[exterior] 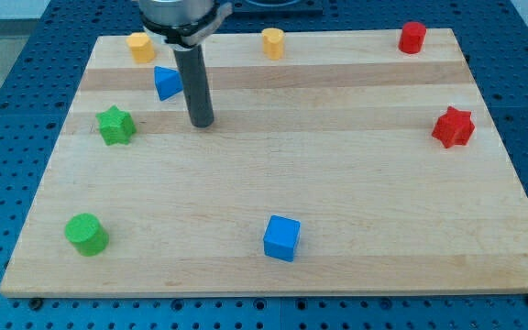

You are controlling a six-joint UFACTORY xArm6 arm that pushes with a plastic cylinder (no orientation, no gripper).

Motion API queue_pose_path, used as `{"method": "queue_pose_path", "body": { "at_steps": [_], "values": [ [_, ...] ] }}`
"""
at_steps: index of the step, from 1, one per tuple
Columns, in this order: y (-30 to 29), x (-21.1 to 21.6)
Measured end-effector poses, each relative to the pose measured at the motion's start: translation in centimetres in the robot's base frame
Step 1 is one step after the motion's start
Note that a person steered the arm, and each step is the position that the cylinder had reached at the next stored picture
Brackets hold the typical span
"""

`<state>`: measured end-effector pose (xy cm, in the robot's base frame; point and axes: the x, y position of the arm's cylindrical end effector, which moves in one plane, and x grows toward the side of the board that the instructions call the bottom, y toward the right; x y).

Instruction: Slide the triangle to the bottom right of the board

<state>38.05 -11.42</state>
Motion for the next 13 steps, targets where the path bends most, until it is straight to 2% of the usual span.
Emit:
{"method": "queue_pose_path", "body": {
  "at_steps": [4,6,11,13],
  "values": [
    [-10.1,-4.0],
    [-10.7,-8.1],
    [-1.4,-7.9],
    [1.9,-4.3]
  ]
}}
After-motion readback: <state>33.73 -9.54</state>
